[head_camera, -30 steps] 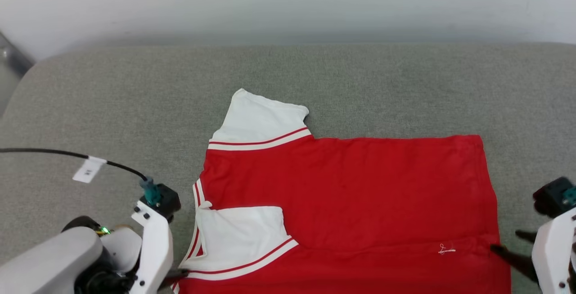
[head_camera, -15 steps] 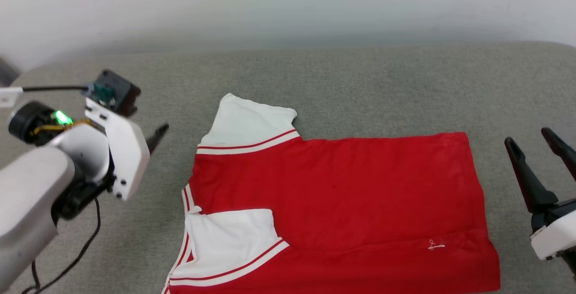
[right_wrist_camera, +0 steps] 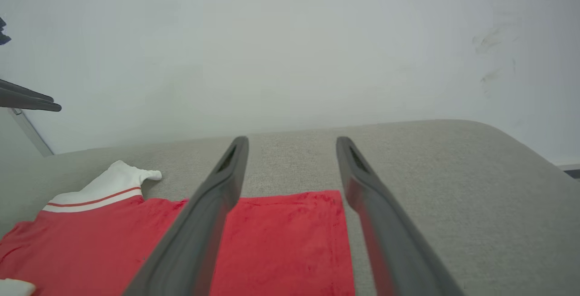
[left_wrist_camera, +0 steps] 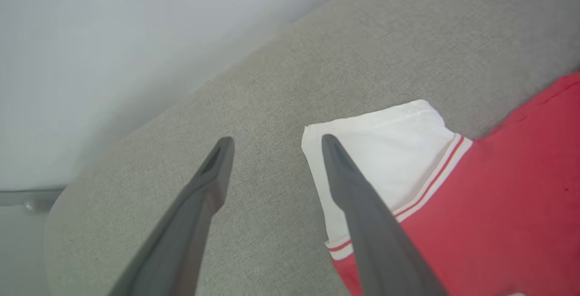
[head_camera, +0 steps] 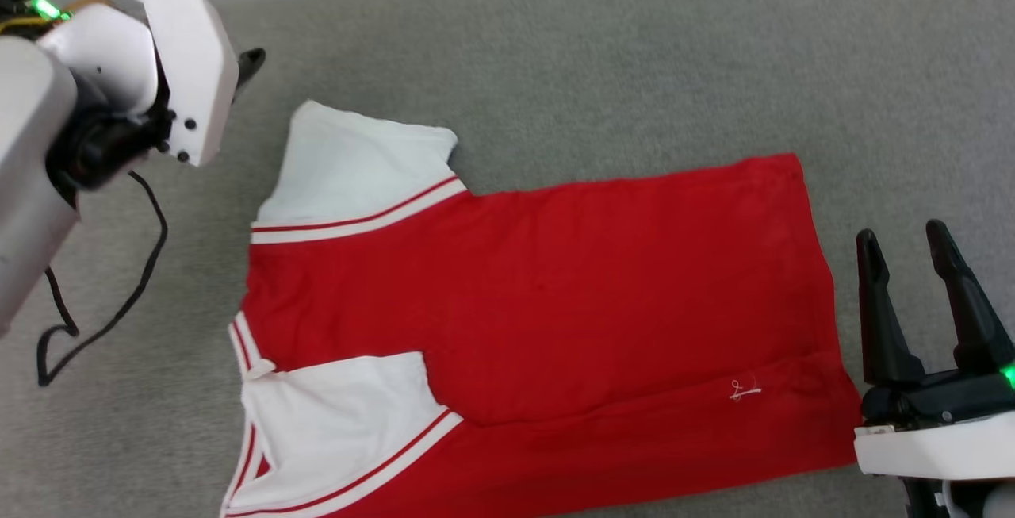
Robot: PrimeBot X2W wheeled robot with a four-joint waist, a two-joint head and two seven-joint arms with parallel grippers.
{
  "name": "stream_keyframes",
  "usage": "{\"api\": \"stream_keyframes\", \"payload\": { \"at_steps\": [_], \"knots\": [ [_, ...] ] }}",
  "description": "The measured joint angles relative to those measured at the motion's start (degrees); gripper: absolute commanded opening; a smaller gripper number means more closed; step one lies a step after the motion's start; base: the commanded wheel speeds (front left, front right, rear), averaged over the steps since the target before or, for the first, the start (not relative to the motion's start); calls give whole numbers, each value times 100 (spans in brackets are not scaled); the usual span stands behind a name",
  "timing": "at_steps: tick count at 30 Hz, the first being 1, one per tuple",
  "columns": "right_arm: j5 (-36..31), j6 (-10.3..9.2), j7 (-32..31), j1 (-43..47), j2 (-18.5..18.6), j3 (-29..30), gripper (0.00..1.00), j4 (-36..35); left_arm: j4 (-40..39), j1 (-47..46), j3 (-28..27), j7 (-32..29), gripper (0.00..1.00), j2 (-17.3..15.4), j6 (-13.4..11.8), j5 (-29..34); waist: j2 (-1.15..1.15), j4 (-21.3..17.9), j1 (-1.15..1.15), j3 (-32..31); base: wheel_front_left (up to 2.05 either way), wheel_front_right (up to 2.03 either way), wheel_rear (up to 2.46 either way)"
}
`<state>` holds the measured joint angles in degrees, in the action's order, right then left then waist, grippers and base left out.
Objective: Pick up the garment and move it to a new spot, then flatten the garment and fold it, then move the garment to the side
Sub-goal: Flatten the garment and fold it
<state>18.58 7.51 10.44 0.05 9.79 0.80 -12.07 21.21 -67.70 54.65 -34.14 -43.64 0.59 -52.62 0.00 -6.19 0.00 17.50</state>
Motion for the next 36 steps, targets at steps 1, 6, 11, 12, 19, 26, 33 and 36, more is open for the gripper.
{"api": "stream_keyframes", "payload": {
  "at_steps": [1, 6, 11, 12, 19, 26, 33, 36],
  "knots": [
    [-14, 0, 44, -26, -36, -34, 100, 4, 83, -128, 46, -281, 100, 23, 51, -35, 0, -48, 0, 98, 0, 0, 0],
    [-75, 0, 167, -303, -78, -188, 100, 98, 415, -665, 91, -1489, 100, 165, 193, -433, 0, -305, 0, 575, 0, 0, 0],
    [-76, 0, 265, -539, -71, -312, 100, 214, 583, -1020, 258, -2375, 100, 180, 220, -509, 0, -542, 1, 1020, 0, 0, 0],
    [-76, 0, 274, -587, -69, -341, 100, 246, 599, -1074, 314, -2547, 100, 168, 222, -492, 0, -580, 1, 1106, 0, 0, 0],
    [-41, 0, 369, -883, -46, -571, 100, 452, 667, -1332, 587, -3083, 100, 37, 298, -261, 0, -765, 1, 1611, 0, 0, 0],
    [-42, 0, 423, -967, 22, -664, 100, 704, 502, -1351, 671, -3059, 0, -54, 504, -313, 0, -788, 0, 1736, 0, 0, 0],
    [-75, 0, 443, -1081, 187, -441, 100, 697, 509, -1055, 656, -2624, 0, 15, 549, -415, 0, -678, 1, 1415, 0, 0, 0],
    [-185, -1, 392, -1194, 377, -257, 100, 579, 425, -928, 681, -2402, 0, 51, 591, -437, 0, -603, 1, 1178, 0, 0, 0]
  ]
}}
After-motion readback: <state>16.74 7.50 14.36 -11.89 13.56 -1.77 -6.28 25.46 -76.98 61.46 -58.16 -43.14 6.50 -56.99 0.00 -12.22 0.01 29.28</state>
